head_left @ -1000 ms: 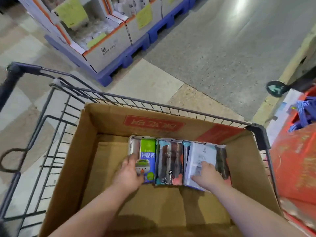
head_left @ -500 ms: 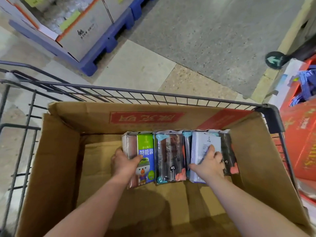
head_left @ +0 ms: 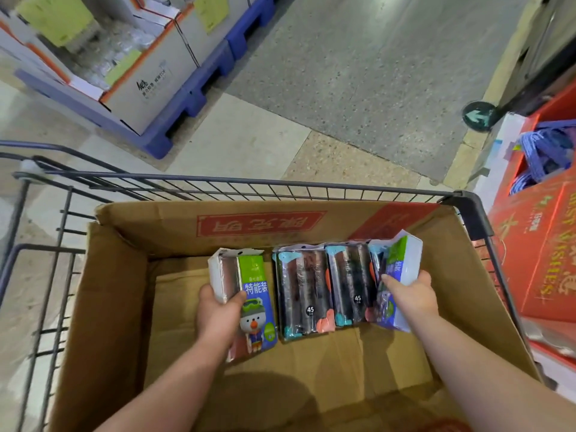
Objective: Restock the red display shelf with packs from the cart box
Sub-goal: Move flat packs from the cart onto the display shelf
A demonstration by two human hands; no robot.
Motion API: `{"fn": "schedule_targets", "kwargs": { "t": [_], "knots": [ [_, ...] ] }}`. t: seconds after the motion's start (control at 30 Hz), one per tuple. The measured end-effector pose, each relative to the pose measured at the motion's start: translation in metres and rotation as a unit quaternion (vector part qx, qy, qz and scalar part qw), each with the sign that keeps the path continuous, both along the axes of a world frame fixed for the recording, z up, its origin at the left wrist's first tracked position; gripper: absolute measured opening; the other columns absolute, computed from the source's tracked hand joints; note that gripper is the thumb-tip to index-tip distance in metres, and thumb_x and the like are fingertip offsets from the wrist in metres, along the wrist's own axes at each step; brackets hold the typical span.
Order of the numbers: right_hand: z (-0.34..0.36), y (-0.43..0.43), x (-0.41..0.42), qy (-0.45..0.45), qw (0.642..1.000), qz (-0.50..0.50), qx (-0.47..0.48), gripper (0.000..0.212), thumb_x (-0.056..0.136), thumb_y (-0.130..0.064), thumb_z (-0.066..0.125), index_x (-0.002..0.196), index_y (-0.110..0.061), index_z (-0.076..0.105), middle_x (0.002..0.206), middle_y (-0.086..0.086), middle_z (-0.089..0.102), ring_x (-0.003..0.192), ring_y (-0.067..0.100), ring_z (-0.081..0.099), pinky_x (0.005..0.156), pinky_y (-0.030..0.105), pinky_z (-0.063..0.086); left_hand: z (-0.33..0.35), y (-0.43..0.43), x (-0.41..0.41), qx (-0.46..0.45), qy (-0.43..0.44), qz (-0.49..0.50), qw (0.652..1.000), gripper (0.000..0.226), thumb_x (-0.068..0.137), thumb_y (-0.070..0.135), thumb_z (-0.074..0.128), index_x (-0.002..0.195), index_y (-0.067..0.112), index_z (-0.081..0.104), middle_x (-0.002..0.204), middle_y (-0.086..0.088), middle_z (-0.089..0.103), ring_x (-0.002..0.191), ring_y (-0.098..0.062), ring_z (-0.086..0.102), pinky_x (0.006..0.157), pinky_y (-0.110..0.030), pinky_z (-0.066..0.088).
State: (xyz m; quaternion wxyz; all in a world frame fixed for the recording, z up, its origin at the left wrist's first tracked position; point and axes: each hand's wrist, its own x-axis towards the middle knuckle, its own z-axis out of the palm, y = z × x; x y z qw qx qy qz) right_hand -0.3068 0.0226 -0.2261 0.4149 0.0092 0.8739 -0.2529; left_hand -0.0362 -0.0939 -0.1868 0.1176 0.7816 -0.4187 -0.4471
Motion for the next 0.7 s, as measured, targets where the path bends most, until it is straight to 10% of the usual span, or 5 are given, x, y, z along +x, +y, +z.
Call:
{"fn": "schedule_targets", "kwargs": {
  "t": [0.33,0.7],
  "knots": [
    [0.04,0.025,0.003,-0.056,0.989,-0.068,-0.116,0.03,0.079,-0.007,0.07,0.105,-0.011,0.055,0.099,0.017,0.067,0.08,0.032,0.067,0.076,0.046,0.057,0.021,0.025,-0.018,0.052,0.131,0.081,0.987,0.023,0.082,0.015,0.072,0.098,0.014,0.056,0.096,-0.018,0.069,0.084,-0.037,0.069,0.08,-0.055,0.056],
    [0.137,0.094,-0.025,-0.016,0.97,-0.088,-0.224,0.022,0.082,0.0,0.064,0.101,-0.008,0.057,0.091,0.014,0.068,0.073,0.027,0.067,0.059,0.033,0.055,0.092,0.063,-0.113,0.068,0.284,-0.129,0.948,0.026,0.08,0.011,0.072,0.104,0.014,0.062,0.096,-0.014,0.072,0.088,-0.034,0.07,0.084,-0.053,0.055]
  ]
}}
